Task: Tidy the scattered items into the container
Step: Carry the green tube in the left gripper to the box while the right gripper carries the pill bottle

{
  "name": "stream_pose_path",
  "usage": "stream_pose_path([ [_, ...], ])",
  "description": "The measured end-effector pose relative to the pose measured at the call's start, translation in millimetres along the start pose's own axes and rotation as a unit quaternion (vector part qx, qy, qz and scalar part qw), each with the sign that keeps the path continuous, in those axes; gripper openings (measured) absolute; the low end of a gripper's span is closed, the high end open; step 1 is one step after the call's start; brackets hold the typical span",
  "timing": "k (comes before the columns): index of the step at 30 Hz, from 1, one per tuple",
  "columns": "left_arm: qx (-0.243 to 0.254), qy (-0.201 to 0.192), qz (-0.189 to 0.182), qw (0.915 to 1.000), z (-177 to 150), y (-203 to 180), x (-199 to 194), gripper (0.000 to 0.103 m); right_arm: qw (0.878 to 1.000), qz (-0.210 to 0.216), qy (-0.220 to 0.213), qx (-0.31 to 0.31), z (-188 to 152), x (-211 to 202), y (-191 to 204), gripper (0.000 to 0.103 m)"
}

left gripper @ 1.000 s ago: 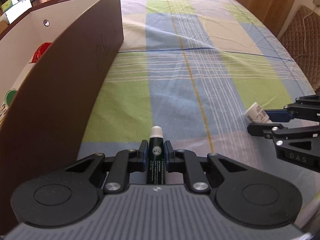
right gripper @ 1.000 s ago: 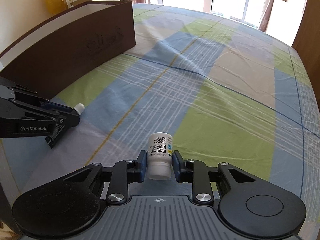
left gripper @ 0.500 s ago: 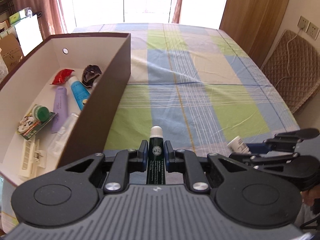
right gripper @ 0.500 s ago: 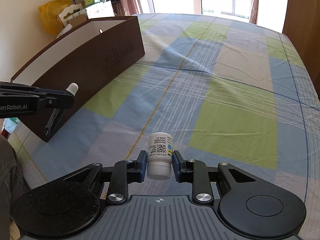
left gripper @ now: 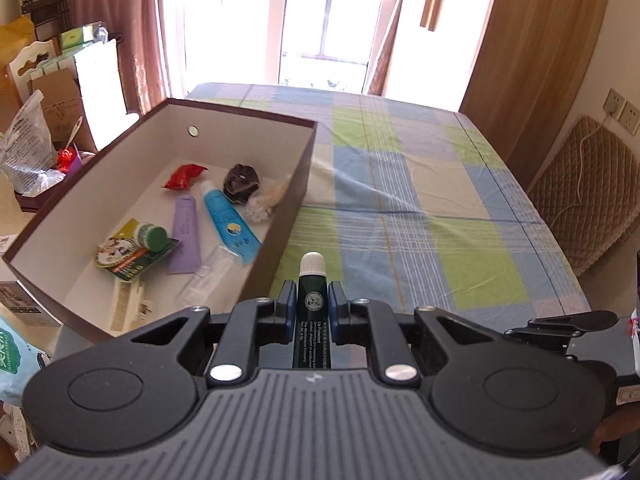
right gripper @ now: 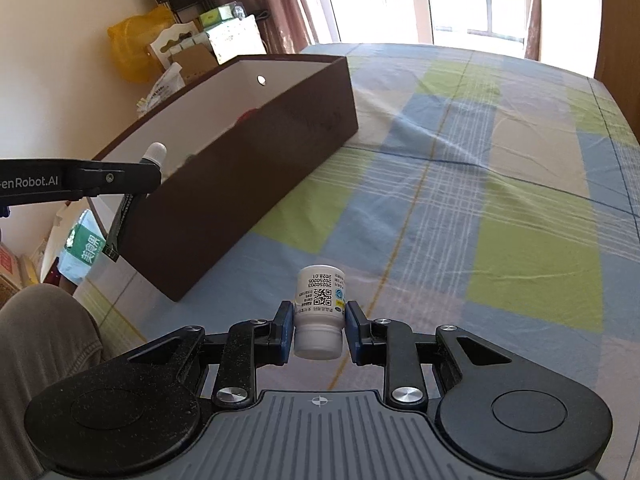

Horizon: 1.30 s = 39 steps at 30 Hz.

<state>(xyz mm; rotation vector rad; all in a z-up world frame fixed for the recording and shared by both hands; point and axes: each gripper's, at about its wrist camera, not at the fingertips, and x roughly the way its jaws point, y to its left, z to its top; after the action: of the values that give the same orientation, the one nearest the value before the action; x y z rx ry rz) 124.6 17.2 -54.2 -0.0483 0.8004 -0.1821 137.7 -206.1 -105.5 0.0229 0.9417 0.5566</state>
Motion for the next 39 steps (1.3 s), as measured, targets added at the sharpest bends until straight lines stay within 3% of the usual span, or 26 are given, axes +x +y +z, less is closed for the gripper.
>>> stream_pose_path([
  [10, -0.025, -0.027, 0.032, 0.9988, 20.5, 48.9, -23.6, 0.012, 0.996, 0.061, -0.05, -0.041, 59.9, 1.6, 46.5, 0.03],
  [18, -0.018, -0.043, 0.056, 0.9973, 42.1, 88.4, -26.1, 0.012, 0.991, 0.095, -0.064, -0.069, 95.4, 20.0, 77.7, 0.03],
  [24, 0.0, -0.046, 0.082, 0.9956, 54.6, 114.1, -19.2, 0.012, 0.99, 0.108, -0.054, -0.079, 109.3, 44.1, 96.9, 0.03],
  [39, 0.02, -0.006, 0.108, 0.994, 56.1, 163.3, 21.0, 0.013, 0.99, 0.115, -0.017, -0.074, 120.1, 89.7, 112.0, 0.03],
])
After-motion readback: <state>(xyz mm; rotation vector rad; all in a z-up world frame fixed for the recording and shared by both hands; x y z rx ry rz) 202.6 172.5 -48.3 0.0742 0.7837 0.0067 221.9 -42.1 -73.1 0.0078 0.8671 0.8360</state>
